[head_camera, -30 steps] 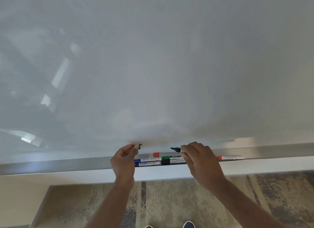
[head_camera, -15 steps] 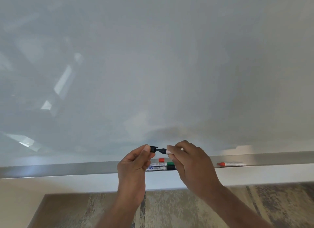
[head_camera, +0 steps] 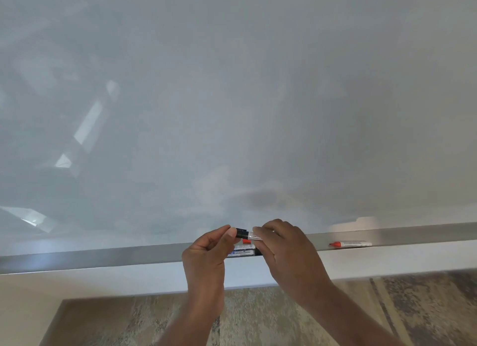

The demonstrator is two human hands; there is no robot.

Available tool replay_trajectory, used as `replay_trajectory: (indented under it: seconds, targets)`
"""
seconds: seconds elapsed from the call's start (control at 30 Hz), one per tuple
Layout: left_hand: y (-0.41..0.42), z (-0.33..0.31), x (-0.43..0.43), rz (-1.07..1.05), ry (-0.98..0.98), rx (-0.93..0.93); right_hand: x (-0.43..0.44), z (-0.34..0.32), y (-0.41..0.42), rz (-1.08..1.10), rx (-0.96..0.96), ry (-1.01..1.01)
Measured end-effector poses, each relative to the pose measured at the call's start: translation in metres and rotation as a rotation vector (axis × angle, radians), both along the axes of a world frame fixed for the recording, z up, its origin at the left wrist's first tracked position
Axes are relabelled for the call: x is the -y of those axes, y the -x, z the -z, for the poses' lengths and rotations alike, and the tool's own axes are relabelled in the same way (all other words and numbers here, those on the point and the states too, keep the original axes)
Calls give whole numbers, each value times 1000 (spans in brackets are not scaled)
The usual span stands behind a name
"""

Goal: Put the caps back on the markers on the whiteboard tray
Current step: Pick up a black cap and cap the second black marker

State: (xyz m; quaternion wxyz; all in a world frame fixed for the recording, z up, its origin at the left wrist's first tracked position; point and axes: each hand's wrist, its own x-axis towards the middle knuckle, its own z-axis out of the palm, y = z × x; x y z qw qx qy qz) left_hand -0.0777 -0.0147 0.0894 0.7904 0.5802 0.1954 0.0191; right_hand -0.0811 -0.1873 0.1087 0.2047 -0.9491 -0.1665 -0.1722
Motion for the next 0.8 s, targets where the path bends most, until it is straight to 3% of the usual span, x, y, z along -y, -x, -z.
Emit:
replay_trajectory:
  seconds: [0.5,0.8]
  targets:
    - [7,19,16,-16,-47,-41,3,20,3,35,-104,-51]
    - [-8,45,70,149,-281,-61,79,46,-7,40,-168,38]
